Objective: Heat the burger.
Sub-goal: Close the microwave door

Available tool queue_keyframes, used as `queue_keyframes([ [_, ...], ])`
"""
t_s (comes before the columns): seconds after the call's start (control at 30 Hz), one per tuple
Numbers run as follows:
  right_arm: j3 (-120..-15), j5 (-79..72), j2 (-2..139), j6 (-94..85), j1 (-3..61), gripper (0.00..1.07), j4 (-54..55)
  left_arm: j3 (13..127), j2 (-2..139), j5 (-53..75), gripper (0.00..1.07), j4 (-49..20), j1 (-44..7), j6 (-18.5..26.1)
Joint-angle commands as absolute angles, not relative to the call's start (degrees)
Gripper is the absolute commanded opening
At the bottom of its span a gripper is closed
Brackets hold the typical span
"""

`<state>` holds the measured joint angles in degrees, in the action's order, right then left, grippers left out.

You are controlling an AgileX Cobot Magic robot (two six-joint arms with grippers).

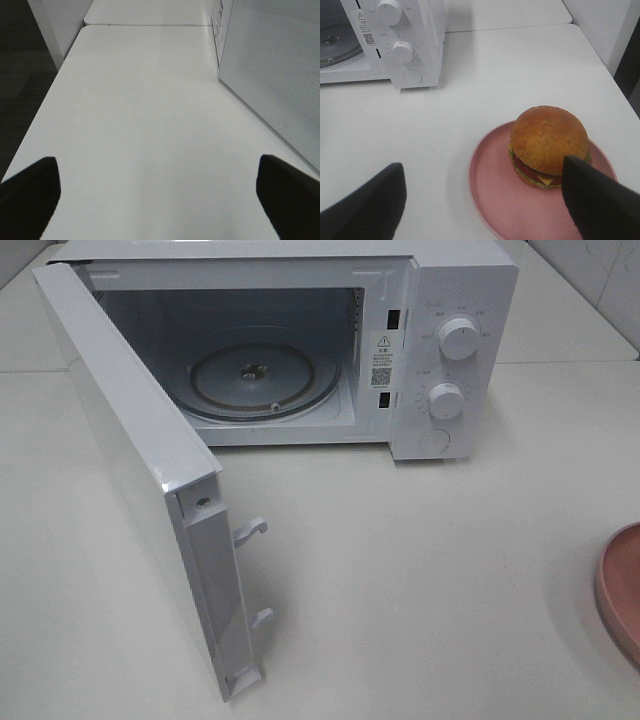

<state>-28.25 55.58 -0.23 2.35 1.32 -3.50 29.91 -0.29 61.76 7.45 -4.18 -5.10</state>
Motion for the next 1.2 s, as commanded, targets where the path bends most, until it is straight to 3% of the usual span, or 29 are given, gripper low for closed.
queue_keyframes([
  [0.03, -28.1, 55.1, -2.0, 1.9, 1.0, 0.76, -3.3, 29.7, -1.1, 61.0, 1.0, 7.3, -4.1, -5.3],
  [0.6, -28.1, 55.1, -2.0, 1.9, 1.0, 0.76, -3.3, 29.9, -1.1, 60.4, 0.99, 8.1, -4.1, -5.3],
  [0.67, -28.1, 55.1, -2.0, 1.9, 1.0, 0.76, -3.3, 31.3, -1.1, 57.8, 0.87, 8.1, -4.1, -5.3],
  [0.7, -28.1, 55.1, -2.0, 1.9, 1.0, 0.76, -3.3, 31.3, -1.1, 57.8, 0.87, 8.1, -4.1, -5.3],
  [0.73, -28.1, 55.1, -2.0, 1.9, 1.0, 0.76, -3.3, 31.8, -1.1, 55.2, 0.71, 8.1, -4.1, -5.3],
  [0.77, -28.1, 55.1, -2.0, 1.9, 1.0, 0.76, -3.3, 31.8, -1.1, 55.2, 0.71, 8.1, -4.1, -5.3],
  [0.8, -28.1, 55.1, -2.0, 1.9, 1.0, 0.76, -3.3, 31.8, -1.1, 53.7, 0.6, 8.1, -4.1, -5.3],
  [0.83, -28.1, 55.1, -2.0, 1.9, 1.0, 0.76, -3.3, 31.8, -1.1, 51.3, 0.39, 8.1, -4.1, -5.3],
  [0.87, -28.1, 55.1, -2.0, 1.9, 1.0, 0.76, -3.3, 31.8, -1.1, 51.3, 0.39, 8.1, -4.1, -5.3],
  [0.9, -28.1, 55.1, -2.0, 1.9, 1.0, 0.76, -3.3, 31.2, -0.9, 48.1, 0.15, 8.9, -4.1, -5.3],
  [0.93, -28.1, 55.1, -2.0, 1.9, 1.0, 0.76, -3.3, 30.4, -0.5, 46.0, 0.04, 9.5, -4.1, -5.3],
  [1.2, -28.1, 55.1, -2.0, 1.9, 1.0, 0.76, -3.3, 23.0, 6.5, 26.2, 0.0, 9.8, -4.1, -5.2],
])
